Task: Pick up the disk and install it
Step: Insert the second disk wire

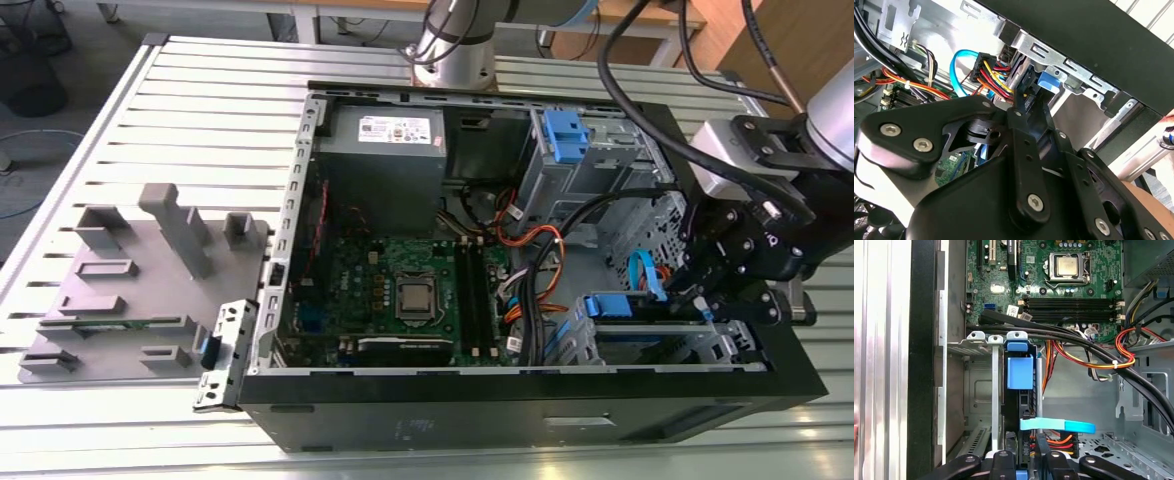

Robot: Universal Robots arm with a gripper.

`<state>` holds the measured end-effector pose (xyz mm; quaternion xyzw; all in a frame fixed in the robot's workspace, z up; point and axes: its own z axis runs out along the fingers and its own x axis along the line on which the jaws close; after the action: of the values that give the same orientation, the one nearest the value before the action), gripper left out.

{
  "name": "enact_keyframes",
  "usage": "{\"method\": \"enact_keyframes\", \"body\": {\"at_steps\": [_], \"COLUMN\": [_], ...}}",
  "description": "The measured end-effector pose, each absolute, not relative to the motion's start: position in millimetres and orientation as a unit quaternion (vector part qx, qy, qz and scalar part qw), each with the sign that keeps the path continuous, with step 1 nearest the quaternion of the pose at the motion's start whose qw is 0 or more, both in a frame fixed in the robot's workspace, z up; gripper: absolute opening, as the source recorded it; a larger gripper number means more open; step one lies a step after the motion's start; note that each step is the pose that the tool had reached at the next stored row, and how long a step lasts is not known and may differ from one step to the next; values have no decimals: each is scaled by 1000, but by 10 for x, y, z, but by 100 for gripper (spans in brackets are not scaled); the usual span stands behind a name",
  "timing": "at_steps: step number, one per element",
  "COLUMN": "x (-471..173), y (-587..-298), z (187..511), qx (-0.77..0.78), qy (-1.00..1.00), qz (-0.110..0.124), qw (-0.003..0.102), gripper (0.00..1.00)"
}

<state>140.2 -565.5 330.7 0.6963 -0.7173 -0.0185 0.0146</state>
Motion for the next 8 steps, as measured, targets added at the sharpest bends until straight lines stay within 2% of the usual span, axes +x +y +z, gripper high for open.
{"method": "enact_keyframes", "body": {"at_steps": [8], "x": [1402], "y": [-5655], "z": [3404], "qx": [696], "qy": [-717], "qz": [-19], "qw": [15], "gripper": [29]}}
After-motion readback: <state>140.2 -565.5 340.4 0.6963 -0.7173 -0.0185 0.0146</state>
